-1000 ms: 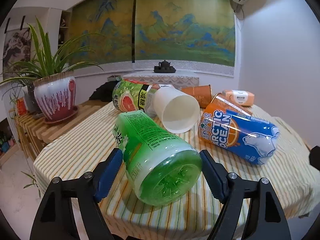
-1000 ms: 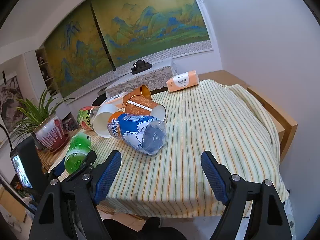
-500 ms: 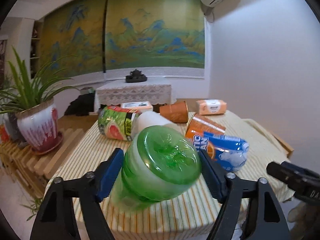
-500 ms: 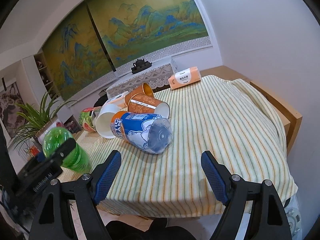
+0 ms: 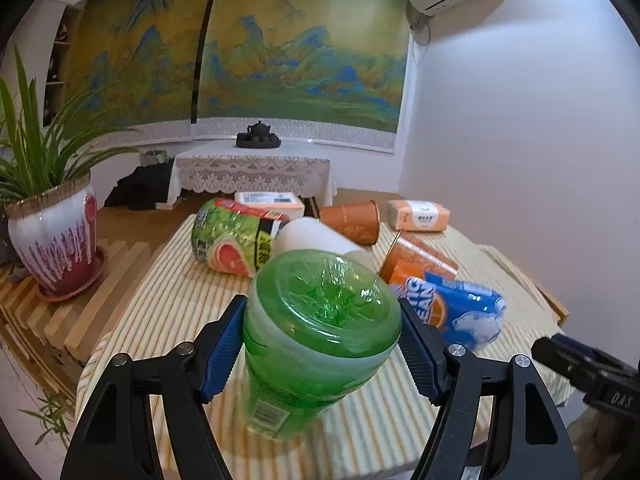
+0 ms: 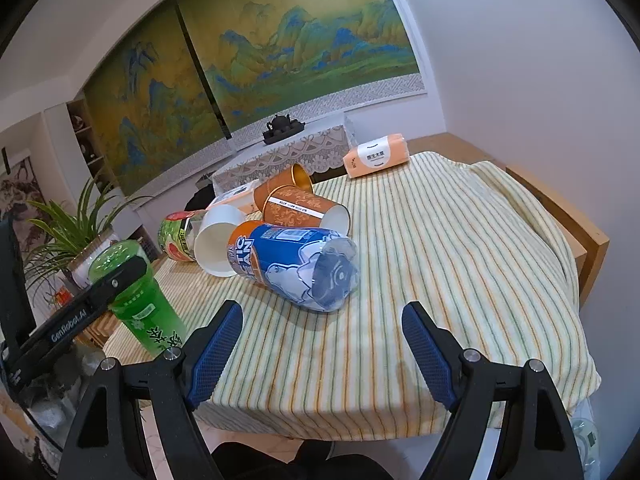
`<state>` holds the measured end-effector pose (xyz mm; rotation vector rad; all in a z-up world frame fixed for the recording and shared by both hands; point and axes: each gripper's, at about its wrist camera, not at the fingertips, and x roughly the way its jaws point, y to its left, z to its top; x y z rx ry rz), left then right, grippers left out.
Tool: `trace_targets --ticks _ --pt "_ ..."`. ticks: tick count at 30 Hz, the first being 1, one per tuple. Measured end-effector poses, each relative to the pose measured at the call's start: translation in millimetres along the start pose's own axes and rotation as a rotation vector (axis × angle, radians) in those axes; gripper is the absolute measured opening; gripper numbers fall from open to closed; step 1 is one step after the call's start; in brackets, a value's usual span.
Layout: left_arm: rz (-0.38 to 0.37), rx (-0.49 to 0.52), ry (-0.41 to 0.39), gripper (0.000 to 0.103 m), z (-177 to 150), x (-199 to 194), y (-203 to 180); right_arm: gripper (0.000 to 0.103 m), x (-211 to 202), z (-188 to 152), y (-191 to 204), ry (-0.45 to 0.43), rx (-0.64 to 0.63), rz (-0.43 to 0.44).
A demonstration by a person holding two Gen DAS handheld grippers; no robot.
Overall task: Flip cup upside down
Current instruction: 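Rotate the green cup lid-up with the left gripper and set it on the table, then open the left gripper and pull it back from the green cup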
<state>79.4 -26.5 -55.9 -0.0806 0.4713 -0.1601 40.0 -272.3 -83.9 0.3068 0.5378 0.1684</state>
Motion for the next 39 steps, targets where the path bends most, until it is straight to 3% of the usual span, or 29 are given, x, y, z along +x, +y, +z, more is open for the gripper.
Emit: trace_targets --ticks 5,12,19,24,28,39 --pt "0.001 -0.021 0.025 0.076 -3.0 3.4 14.1 0.079 4.6 0.5 11.3 0.008 -0.018 0.014" --pt "-0.012 0.011 0.032 0.095 -3.5 1.3 14.5 0.079 4.1 -0.4 30.3 0.002 -0.057 0.020" --pt "-0.003 0.026 0.034 0.100 -7.5 -12.8 17.5 0.079 -6.1 -2.6 43.1 -0.025 -0.079 -0.006" --pt "0.027 0.038 0.030 0.100 -12.7 -35.9 22.4 0.079 -20.2 -4.7 57.3 -0.061 -0.115 -0.033" --pt "0.064 0.051 0.010 0.100 -16.4 -61.0 27.3 0.089 -37.1 -8.6 72.5 -0.110 -0.149 -0.063" --pt "0.159 0.020 -0.070 0.102 -16.9 -130.1 44.1 0.097 -73.3 -18.9 116.7 -0.206 -0.222 -0.124"
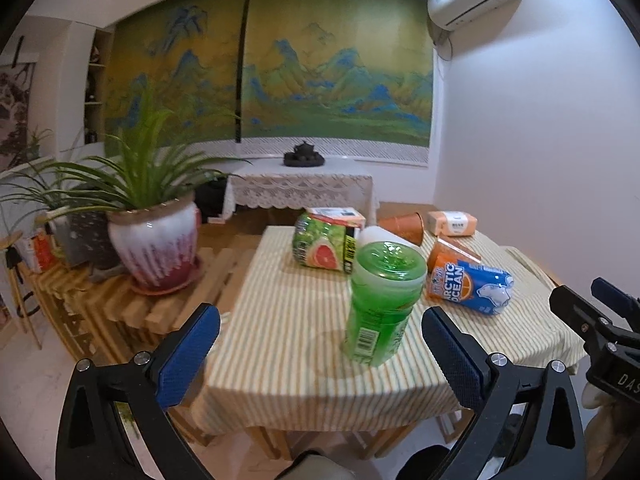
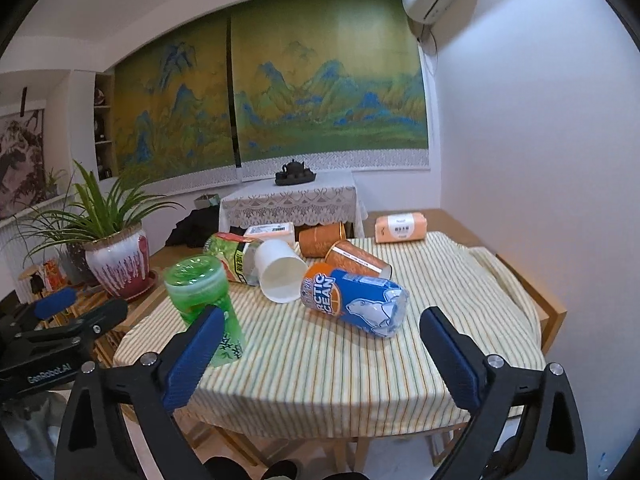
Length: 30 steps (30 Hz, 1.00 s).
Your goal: Flip cup upside down
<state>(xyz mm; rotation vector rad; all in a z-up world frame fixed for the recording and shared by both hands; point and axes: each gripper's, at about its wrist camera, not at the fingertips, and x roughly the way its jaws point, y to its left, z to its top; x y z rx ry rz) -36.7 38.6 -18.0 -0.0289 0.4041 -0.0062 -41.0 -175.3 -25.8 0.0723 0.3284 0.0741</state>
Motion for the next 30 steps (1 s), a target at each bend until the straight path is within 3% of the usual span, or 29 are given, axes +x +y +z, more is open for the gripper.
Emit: trace_targets --ticks 12,30 --pt "0.029 -0.029 -0.034 0.102 -2.1 -44.8 13.9 0.101 -18.9 -4.0 20.0 -0.021 -0.003 -0.021" --pt "0.037 -0.012 -0.031 0.102 0.1 -46.9 7.0 0.101 -27.6 -4.1 23.5 -0.051 -0.007 -0.036"
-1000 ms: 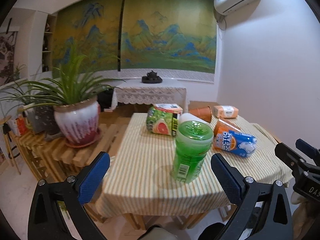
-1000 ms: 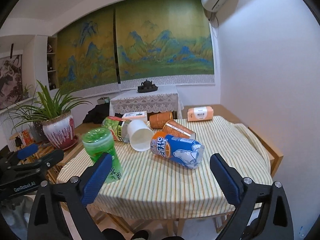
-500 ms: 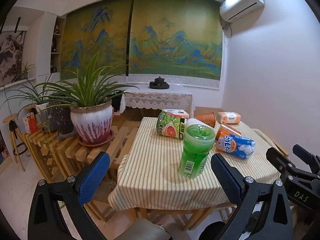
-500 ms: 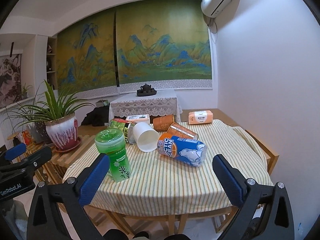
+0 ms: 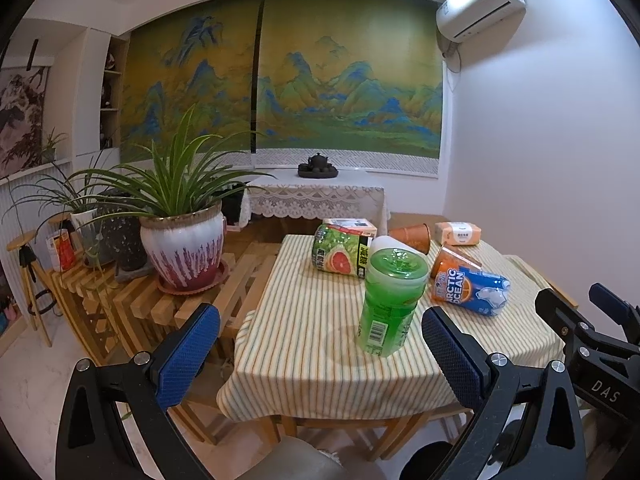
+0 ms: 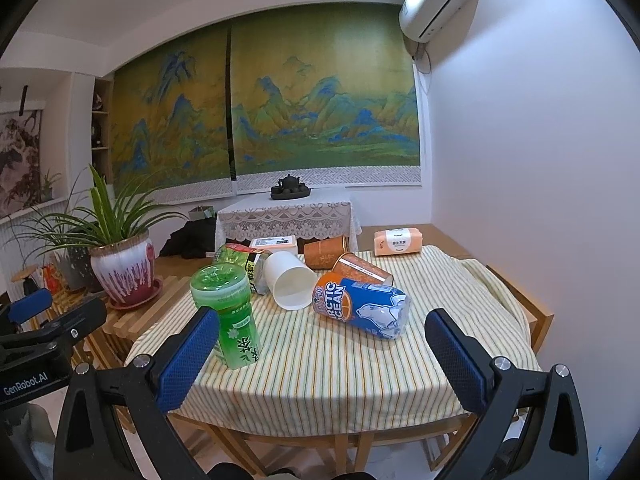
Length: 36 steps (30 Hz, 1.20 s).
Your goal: Flip cup upside down
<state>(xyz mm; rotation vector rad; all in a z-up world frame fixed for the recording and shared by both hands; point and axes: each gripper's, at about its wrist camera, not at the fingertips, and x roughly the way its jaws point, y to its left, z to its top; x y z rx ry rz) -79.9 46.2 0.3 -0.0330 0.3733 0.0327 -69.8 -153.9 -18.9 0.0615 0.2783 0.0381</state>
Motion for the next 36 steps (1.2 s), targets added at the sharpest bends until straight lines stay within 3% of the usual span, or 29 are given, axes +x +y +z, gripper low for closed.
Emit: trace_targets --ticks 36 --pt "-0.001 0.014 -0.003 0.102 1.9 4.7 -7.5 0.101 4.3 -2.1 -5.0 0.007 0.012 0.000"
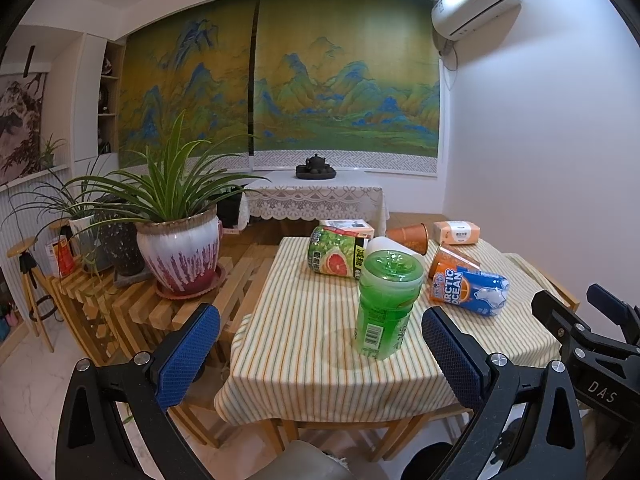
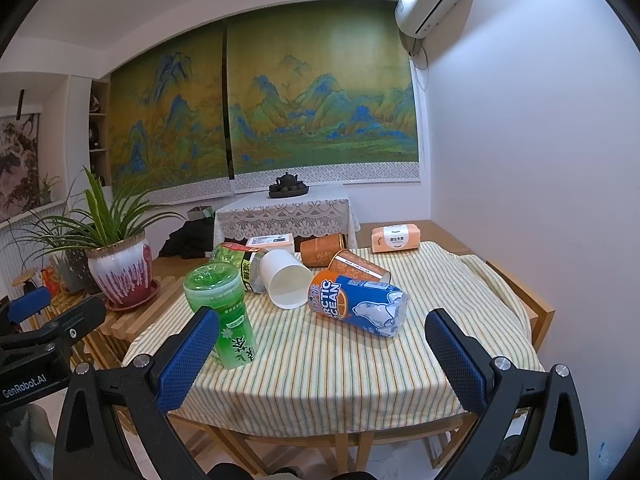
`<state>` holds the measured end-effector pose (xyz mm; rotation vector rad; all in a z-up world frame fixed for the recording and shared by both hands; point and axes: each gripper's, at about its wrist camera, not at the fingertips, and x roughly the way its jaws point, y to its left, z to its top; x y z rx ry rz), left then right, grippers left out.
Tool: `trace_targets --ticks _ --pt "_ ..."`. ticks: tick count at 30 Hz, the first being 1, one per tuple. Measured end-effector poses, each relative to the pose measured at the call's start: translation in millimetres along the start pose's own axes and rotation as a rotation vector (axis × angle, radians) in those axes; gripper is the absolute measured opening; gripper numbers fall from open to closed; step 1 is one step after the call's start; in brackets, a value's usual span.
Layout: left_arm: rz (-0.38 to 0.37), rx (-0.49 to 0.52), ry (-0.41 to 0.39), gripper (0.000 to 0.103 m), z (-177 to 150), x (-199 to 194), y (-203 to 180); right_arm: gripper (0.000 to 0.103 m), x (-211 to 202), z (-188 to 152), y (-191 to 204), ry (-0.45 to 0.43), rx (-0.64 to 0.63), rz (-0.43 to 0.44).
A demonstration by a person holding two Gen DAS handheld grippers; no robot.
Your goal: Flip cup upside down
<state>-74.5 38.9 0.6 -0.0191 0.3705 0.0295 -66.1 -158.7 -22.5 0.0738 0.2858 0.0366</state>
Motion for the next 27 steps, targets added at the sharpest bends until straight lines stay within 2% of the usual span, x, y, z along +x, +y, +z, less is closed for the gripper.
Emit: trace_targets --ticks 27 --pt "0.011 0.008 -0.011 0.102 0.1 3.6 -2.8 0.101 5.9 -4.2 -4.9 0.017 0.017 -0.003"
